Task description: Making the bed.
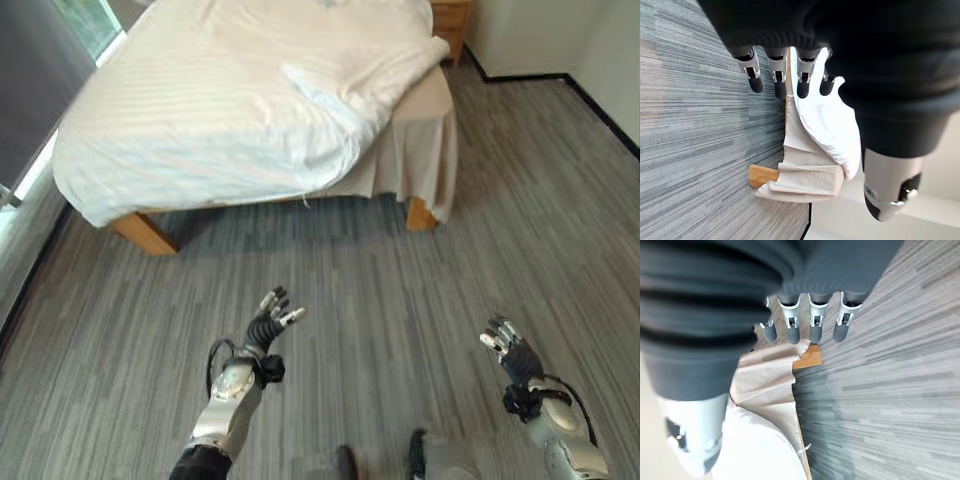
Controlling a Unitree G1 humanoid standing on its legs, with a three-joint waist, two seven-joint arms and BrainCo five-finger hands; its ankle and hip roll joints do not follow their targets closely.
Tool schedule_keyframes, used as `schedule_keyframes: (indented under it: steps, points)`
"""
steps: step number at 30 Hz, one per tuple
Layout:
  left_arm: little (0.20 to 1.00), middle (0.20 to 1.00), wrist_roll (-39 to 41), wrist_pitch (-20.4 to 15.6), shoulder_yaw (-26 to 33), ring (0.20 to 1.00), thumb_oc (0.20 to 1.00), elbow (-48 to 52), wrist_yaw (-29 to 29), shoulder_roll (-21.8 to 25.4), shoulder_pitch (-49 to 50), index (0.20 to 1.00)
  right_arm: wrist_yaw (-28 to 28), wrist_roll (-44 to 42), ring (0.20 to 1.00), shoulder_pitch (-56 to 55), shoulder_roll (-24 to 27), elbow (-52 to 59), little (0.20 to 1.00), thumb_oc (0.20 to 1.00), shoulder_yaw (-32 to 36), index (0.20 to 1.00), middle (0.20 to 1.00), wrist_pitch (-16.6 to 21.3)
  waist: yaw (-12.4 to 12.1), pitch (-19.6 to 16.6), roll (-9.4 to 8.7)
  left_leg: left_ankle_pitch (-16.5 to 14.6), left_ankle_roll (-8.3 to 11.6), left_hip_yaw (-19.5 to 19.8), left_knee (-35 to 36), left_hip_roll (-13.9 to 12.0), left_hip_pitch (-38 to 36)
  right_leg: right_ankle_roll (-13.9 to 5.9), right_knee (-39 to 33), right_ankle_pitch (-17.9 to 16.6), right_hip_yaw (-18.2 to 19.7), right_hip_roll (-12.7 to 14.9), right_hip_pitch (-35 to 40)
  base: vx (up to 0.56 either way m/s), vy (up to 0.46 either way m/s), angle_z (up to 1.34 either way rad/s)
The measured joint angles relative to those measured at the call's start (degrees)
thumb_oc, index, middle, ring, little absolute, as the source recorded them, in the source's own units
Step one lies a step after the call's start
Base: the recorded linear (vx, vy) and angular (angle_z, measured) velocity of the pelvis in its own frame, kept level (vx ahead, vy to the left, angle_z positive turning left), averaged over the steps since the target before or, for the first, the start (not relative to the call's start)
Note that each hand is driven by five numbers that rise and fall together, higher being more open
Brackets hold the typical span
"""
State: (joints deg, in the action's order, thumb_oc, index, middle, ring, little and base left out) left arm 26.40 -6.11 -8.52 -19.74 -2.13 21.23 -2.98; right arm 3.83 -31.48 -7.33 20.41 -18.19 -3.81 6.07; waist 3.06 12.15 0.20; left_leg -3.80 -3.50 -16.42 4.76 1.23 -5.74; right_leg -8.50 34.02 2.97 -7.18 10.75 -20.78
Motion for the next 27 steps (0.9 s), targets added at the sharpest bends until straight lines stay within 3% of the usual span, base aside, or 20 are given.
schedule_keyframes:
  steps: [3, 5, 6, 7, 9, 10, 11, 12, 13, 14, 15, 16, 17, 18, 19, 22, 23, 24, 26, 27]
  points:
    - [1.000, 1.000, -0.16, -0.02, 0.49, 1.000, 1.000, -0.03, -0.18, 0.25, -0.28, 1.000, -0.23, -0.86, 1.000, -1.36, -3.78, 1.24, 1.000, 1.000, -0.10, 1.000, 1.000, 0.11, 1.02, 0.09, -0.78, -0.13, 0.41, 0.08, -0.04, 1.15, 0.95, -0.61, -22.98, -1.05, 0.27, 1.37, -0.39, 0.39, -0.237, 0.06]
    - [1.000, 1.000, -0.15, -0.13, 0.12, 1.000, 1.000, -3.35, -0.30, -0.77, -2.34, 1.000, -0.34, -2.37, 1.000, -1.76, -4.84, 0.24, 1.000, 1.000, -2.40, 1.000, 1.000, 0.08, 2.03, 0.05, -1.04, -0.74, 1.22, 1.32, -0.86, 1.33, 0.69, -2.12, -35.17, -4.67, 2.67, 1.29, 1.94, 0.43, -0.297, 0.31]
    - [1.000, 1.000, -0.14, -0.11, -0.33, 1.000, 1.000, -4.20, -0.27, -1.08, -3.63, 1.000, 0.04, -2.60, 1.000, -1.45, -5.17, 0.20, 1.000, 1.000, -4.15, 1.000, 1.000, -0.55, 2.33, -0.25, -1.68, -1.49, 1.88, 2.12, -0.99, 1.32, 0.31, -1.94, -39.65, -7.30, 0.96, 1.52, 3.19, 0.48, -0.348, 0.53]
    - [1.000, 1.000, -0.14, -0.12, -1.17, 1.000, 1.000, -3.16, -0.09, -1.43, -3.51, 1.000, 0.37, -2.53, 1.000, -1.35, -5.07, 0.43, 1.000, 1.000, -4.55, 1.000, 1.000, -0.74, 3.00, -0.98, -2.10, -2.52, 3.19, 3.43, -0.83, 0.44, -1.74, -0.75, -36.91, -9.87, -1.10, 1.33, 4.65, 0.48, -0.356, 0.48]
    - [1.000, 1.000, -0.14, -0.32, -2.24, 1.000, 1.000, -1.94, 0.16, -1.20, -2.04, 1.000, 0.45, -2.41, 1.000, -1.59, -4.98, 0.06, 1.000, 1.000, -4.68, 1.000, 1.000, -0.72, 2.84, -3.59, -2.58, -3.21, 4.91, 3.65, 0.13, -0.84, -4.20, 0.38, -35.16, -11.12, -2.60, -0.04, 7.16, 0.36, -0.310, 0.17]
    - [1.000, 1.000, -0.13, -0.43, -2.50, 1.000, 1.000, -1.24, 0.16, -1.59, -0.33, 1.000, 0.33, -2.41, 1.000, -0.47, -4.33, -0.88, 1.000, 1.000, -5.06, 1.000, 1.000, -0.74, 3.00, -4.49, -0.80, -3.87, 6.55, 3.50, 0.37, -3.40, -6.03, 1.77, -33.43, -12.48, -3.85, -2.04, 7.64, 0.37, -0.374, 0.07]
    - [1.000, 1.000, 0.01, -0.43, -3.03, 1.000, 1.000, -1.19, 0.26, -1.94, 0.35, 1.000, 0.32, -2.50, 1.000, -0.06, -4.01, -1.00, 1.000, 1.000, -5.05, 1.000, 1.000, -0.70, 3.22, -5.08, 0.24, -5.19, 8.66, 4.02, -3.24, -5.50, -5.96, 3.10, -32.22, -11.58, -5.17, -4.04, 8.91, 0.38, -0.470, 0.08]
    - [1.000, 1.000, 0.15, -0.43, -2.87, 1.000, 1.000, -1.35, 0.28, -2.31, 0.36, 1.000, 0.33, -2.58, 1.000, 0.83, -4.14, -1.85, 1.000, 1.000, -5.28, 1.000, 1.000, -0.72, 3.04, -5.09, -0.28, -6.09, 10.05, 4.53, -10.30, -7.21, -3.75, 5.10, -31.48, -10.37, -5.68, -4.87, 10.08, 0.40, -0.528, 0.15]
    - [1.000, 1.000, 0.40, -0.41, -2.19, 1.000, 1.000, -1.24, 0.25, -3.46, 0.71, 1.000, 0.40, -2.98, 1.000, 2.25, -3.24, -2.04, 1.000, 1.000, -5.49, 1.000, 1.000, -0.71, 1.97, -5.53, -1.63, -3.92, 9.94, 5.30, -34.24, -11.37, 6.20, 9.06, -30.50, -7.07, -6.94, -6.17, 12.81, 0.52, -0.622, -0.04]
    - [1.000, 1.000, 0.42, -0.29, -2.19, 1.000, 1.000, -0.36, 0.33, -3.31, 1.13, 1.000, 0.39, -3.05, 1.000, 2.06, -2.40, -1.10, 1.000, 1.000, -5.28, 1.000, 1.000, -0.68, 1.05, -5.54, -1.44, 0.82, 9.84, 4.82, -46.53, -15.07, 11.06, 11.02, -30.39, -5.63, -7.08, -7.56, 14.52, 0.40, -0.421, -0.26]
    - [1.000, 1.000, 0.44, -0.33, -2.07, 1.000, 1.000, -0.19, 0.30, -3.25, 1.61, 1.000, 0.39, -3.34, 1.000, 2.28, -2.11, -0.28, 1.000, 1.000, -4.83, 1.000, 1.000, -0.45, -0.07, -5.53, -1.56, 2.26, 8.90, 4.44, -53.96, -17.87, 13.86, 11.91, -30.76, -4.17, -6.41, -9.12, 17.01, 0.35, -0.302, -0.24]
    - [1.000, 1.000, 0.50, -0.27, -2.47, 1.000, 1.000, 0.04, 0.43, -3.43, 1.04, 1.000, 0.38, -3.28, 1.000, 2.21, -1.17, 0.15, 1.000, 1.000, -4.08, 1.000, 1.000, 0.11, -0.84, -5.20, -2.43, 2.59, 8.79, 6.91, -58.66, -16.38, 17.60, 12.85, -31.68, -3.05, -6.00, -9.39, 19.54, 0.22, -0.138, -0.29]
    - [1.000, 1.000, 0.53, -0.27, -2.91, 1.000, 1.000, 0.27, 0.52, -4.01, 0.32, 1.000, 0.35, -3.28, 1.000, 1.34, -0.27, 0.46, 1.000, 1.000, -3.49, 1.000, 1.000, 0.21, -1.90, -4.79, -3.35, 2.86, 8.32, 6.97, -61.00, -15.28, 19.17, 13.05, -33.00, -3.07, -5.10, -9.20, 21.54, 0.35, -0.183, -0.24]
    - [1.000, 1.000, 0.56, -0.45, -2.37, 1.000, 1.000, 1.26, 0.73, -4.27, 1.13, 1.000, 0.25, -2.98, 1.000, 1.69, 0.66, 0.31, 1.000, 1.000, -3.69, 1.000, 1.000, -0.22, -2.99, -4.70, -4.28, 2.63, 8.67, 7.23, -59.82, -13.63, 21.24, 12.93, -33.87, -3.03, -4.84, -8.96, 22.85, 0.39, -0.130, -0.21]
    - [1.000, 1.000, 0.56, -0.53, -1.88, 1.000, 1.000, 1.39, 0.96, -4.43, 1.20, 1.000, 0.12, -2.21, 1.000, 1.22, 1.88, 1.48, 1.000, 1.000, -2.84, 1.000, 1.000, -0.46, -2.85, -4.27, -5.09, 2.52, 8.77, 7.60, -53.47, -11.42, 24.38, 12.93, -36.42, -2.28, -5.29, -9.01, 25.52, 0.42, -0.074, -0.01]
    - [1.000, 1.000, 0.73, -0.37, -1.14, 1.000, 1.000, 0.79, 1.36, -3.63, 2.43, 1.000, -0.49, -1.98, 1.000, 2.54, 2.22, 1.52, 1.000, 1.000, -1.45, 1.000, 1.000, -0.49, -3.52, -3.49, -4.35, 3.66, 7.92, 3.97, -34.82, -9.67, 26.89, 11.04, -39.09, -0.79, -6.68, -11.94, 30.93, 0.55, -0.010, -0.03]
    - [1.000, 1.000, 0.93, -0.44, -1.15, 1.000, 1.000, 0.82, 2.04, -2.67, 3.23, 1.000, -0.90, -0.75, 1.000, 2.74, 2.30, 2.12, 1.000, 1.000, -1.83, 1.000, 1.000, -0.33, -3.74, -4.06, -4.28, 3.54, 8.26, 4.71, -26.95, -6.38, 27.35, 7.77, -39.74, 2.63, -6.44, -12.14, 32.34, 0.43, -0.032, -0.18]
    - [1.000, 1.000, 1.04, -0.41, -1.13, 1.000, 1.000, 0.73, 2.45, -2.74, 3.38, 1.000, -0.81, 0.12, 1.000, 3.33, 2.68, 1.90, 1.000, 1.000, -1.76, 1.000, 1.000, -0.23, -4.04, -4.22, -3.27, 3.99, 7.91, 6.64, -19.50, -3.49, 26.37, 8.42, -39.69, 3.37, -6.49, -12.87, 33.51, 0.44, -0.032, -0.20]
    - [1.000, 1.000, 1.09, -0.41, -0.94, 1.000, 1.000, 0.82, 2.51, -2.96, 3.38, 1.000, -0.84, 0.14, 1.000, 4.04, 2.80, 1.12, 1.000, 1.000, -2.18, 1.000, 1.000, -0.37, -5.45, -4.23, -2.47, 5.67, 5.55, 3.51, -12.22, 0.69, 24.94, 8.34, -39.65, 5.11, -5.86, -14.21, 36.14, 0.23, -0.003, -0.30]
    - [1.000, 1.000, 1.09, -0.43, -0.67, 1.000, 1.000, 0.88, 2.52, -3.00, 3.75, 1.000, -0.78, 0.14, 1.000, 3.80, 2.52, 1.15, 1.000, 1.000, -2.51, 1.000, 1.000, -0.37, -5.92, -4.62, -2.09, 6.86, 3.72, 1.27, -13.13, 2.16, 24.22, 8.24, -39.65, 5.31, -5.84, -14.71, 37.57, 0.48, 0.075, -0.66]
